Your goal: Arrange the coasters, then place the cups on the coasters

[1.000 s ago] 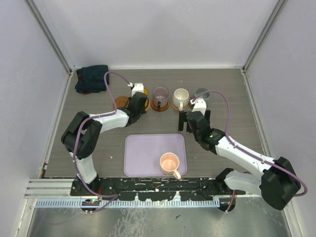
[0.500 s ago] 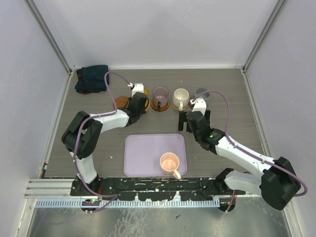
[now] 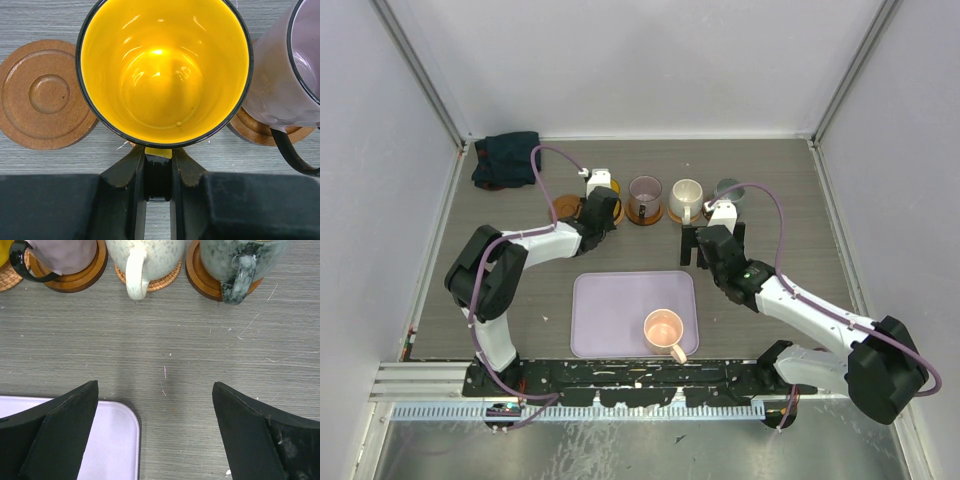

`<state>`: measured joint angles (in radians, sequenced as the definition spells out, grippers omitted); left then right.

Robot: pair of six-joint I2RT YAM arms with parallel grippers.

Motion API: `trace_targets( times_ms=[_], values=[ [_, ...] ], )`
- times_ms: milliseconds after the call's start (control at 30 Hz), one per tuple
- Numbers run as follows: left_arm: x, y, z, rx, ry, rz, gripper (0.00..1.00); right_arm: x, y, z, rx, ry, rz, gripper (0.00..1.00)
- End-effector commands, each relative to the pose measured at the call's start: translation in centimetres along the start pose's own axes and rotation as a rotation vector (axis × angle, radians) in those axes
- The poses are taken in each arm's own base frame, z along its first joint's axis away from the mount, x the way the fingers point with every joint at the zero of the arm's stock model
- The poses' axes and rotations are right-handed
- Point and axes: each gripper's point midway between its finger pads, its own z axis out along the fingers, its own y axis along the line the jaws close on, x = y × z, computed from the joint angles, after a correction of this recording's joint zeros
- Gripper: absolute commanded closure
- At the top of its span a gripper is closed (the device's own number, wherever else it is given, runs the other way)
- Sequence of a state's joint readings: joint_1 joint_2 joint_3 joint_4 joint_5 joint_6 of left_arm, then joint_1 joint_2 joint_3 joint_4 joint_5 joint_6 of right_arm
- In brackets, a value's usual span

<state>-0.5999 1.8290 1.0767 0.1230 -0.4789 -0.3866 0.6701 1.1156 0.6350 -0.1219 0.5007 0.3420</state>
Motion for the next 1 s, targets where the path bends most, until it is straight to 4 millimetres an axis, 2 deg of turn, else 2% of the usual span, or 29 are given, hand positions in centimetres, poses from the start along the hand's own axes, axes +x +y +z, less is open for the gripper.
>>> trace_targets(
  times_ms=[0, 967],
  values=[
    [-4.9, -0.5, -0.2, 0.000, -0.155, -0.110, 1.00, -1.5, 0.5, 0.1, -0.016, -0.046, 0.028, 0.00],
    [-3.4, -0.5, 0.1, 0.007, -0.120, -0.123, 1.00, -1.6, 0.8, 0.1, -0.030, -0.047, 0.039, 0.00]
  ],
)
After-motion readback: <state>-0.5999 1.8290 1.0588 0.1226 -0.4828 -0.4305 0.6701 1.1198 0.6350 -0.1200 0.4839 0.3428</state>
